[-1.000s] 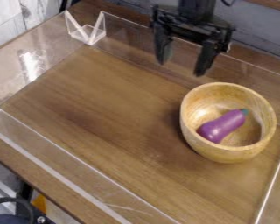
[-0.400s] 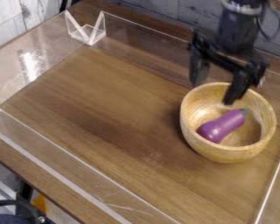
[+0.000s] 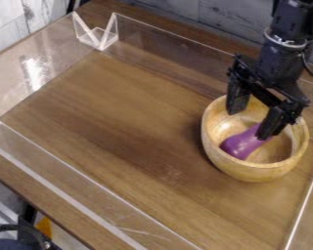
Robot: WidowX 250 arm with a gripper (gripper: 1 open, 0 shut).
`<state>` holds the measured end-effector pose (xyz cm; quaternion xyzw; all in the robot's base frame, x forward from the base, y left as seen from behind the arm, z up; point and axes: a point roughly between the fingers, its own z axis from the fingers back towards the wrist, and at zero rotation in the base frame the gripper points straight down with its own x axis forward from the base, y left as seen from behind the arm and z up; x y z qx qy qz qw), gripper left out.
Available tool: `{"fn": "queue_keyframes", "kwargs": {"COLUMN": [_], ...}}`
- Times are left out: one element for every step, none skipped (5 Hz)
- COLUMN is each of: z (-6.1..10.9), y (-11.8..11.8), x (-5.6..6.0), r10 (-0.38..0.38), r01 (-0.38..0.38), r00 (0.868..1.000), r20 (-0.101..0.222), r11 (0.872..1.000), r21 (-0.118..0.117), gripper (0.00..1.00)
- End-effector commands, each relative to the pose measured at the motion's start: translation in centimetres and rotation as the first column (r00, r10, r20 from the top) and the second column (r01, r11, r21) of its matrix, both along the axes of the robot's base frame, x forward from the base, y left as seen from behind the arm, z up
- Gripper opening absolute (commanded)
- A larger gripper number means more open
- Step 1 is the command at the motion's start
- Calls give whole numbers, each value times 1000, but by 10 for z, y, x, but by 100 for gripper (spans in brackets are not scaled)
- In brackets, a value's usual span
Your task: Remove the purple eggplant from inside the brown bowl and put it on the table
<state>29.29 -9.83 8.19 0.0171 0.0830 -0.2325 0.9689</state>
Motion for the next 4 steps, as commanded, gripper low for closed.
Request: {"fn": "queue_keyframes", "kwargs": {"z": [12,11,13,12], "y": [-3,1,6,4], "x": [2,-6,-14,2], "r10": [-103,-158,-212,-193], "r01": [103,158,213,193], "r00": [994,987,976,980], "r20": [37,37,40,50], "r11": [995,987,977,981], "r21": [-7,-6,0,7], "gripper": [100,100,100,100]}}
